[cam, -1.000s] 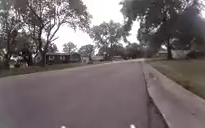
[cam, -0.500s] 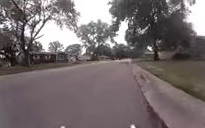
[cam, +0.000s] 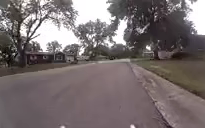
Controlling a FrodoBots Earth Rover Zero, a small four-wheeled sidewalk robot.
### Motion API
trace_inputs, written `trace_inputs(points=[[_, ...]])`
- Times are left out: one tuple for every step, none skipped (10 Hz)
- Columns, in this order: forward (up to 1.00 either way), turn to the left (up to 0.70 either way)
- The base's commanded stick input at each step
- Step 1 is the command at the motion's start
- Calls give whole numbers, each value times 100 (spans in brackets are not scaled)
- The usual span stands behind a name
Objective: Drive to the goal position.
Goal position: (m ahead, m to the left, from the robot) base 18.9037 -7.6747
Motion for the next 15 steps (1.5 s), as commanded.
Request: trace_inputs(points=[[100, -34], [100, -17], [100, 0], [100, 0], [100, 0], [100, 0], [100, 0], [100, 0], [100, 0], [100, 0], [100, 0], [100, 0], [100, 0], [100, 0], [100, 0]])
